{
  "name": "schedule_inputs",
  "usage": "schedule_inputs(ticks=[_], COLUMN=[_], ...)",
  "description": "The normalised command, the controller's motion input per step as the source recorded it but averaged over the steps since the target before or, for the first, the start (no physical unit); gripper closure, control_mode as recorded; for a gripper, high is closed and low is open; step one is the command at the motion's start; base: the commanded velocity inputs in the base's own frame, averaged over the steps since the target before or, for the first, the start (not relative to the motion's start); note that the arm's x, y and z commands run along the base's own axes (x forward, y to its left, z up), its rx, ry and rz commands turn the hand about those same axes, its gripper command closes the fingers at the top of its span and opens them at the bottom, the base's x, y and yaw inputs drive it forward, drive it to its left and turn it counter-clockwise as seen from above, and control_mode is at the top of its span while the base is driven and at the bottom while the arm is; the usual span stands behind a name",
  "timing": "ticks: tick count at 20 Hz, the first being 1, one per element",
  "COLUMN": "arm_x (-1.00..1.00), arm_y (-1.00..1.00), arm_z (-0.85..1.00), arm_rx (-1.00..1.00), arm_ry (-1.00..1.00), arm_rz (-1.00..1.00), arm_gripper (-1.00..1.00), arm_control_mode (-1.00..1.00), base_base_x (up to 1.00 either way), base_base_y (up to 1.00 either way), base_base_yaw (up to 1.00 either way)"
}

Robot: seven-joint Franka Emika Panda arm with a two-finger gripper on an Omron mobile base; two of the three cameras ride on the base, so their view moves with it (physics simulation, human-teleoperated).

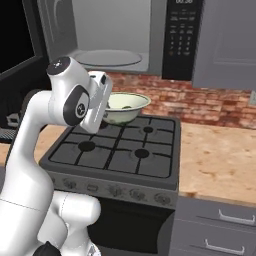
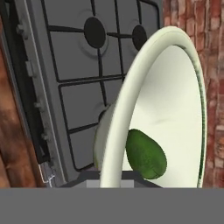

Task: Pick the avocado from the sink and place it in the bowl. Then pick the bowl and place it in the microwave. Then close the microwave door and press the start button.

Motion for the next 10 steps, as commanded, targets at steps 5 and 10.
schedule_inputs(ticks=[5, 10], arm_x=[0.0, 0.0], arm_y=[0.0, 0.0], arm_z=[0.0, 0.0], arm_rx=[0.0, 0.0], arm_ry=[0.0, 0.0], arm_rz=[0.0, 0.0], arm_gripper=[1.0, 1.0], arm_control_mode=[1.0, 1.0], base_base_x=[0.03, 0.01], base_base_y=[0.0, 0.0], base_base_yaw=[0.09, 0.08])
